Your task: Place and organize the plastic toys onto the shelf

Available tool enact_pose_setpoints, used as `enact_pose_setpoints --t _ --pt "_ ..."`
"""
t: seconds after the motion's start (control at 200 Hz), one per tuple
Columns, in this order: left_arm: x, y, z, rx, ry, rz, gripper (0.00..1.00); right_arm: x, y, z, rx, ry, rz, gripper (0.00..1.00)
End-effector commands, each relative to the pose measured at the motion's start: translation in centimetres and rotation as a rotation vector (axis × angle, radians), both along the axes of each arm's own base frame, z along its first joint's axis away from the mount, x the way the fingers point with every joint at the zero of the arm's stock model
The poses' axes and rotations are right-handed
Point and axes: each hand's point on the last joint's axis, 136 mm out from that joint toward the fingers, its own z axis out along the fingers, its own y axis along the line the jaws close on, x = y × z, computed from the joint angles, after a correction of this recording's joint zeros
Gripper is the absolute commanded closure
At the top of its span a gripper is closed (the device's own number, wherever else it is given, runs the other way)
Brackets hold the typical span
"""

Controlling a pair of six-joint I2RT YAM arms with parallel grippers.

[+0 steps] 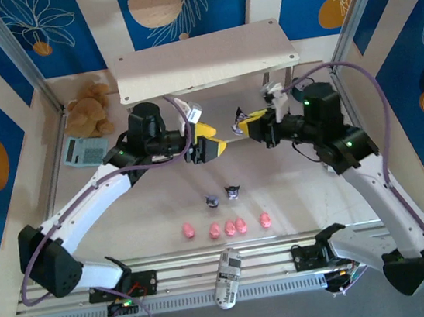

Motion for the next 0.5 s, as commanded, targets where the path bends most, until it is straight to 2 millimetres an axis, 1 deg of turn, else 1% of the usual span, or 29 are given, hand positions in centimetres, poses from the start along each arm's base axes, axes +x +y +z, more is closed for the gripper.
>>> enact_pose_setpoints --t 0.0,0.1,0.2,0.275,0.335,0.495 --pt "1.1 3.0 -6.1 0.253 0.04 0.128 0.19 1.4 -1.6 -5.3 -0.294 0.041 -0.108 1.0" --pt "1.4 3.5 -6.5 0.233 0.036 0.159 0.17 2.2 -0.5 -7.8 -0.358 0.049 -0.091 1.0" --pt "1.8 4.5 -6.7 0.212 0.04 0.185 0.16 3.6 0.3 -9.9 -0.403 0.026 -0.086 1.0" --pt "1.7 5.1 -6.7 0.184 0.047 0.187 0.13 4.6 0.8 -11.1 -0.427 0.017 -0.085 1.0" --pt "1.6 5.6 -6.8 0.168 0.055 0.191 0.13 5.8 1.2 -12.2 -0.452 0.003 -0.084 1.0" --pt "1.4 6.4 -8.0 0.161 0.07 0.206 0.13 8.1 2.6 -15.1 -0.478 -0.026 -0.03 1.0"
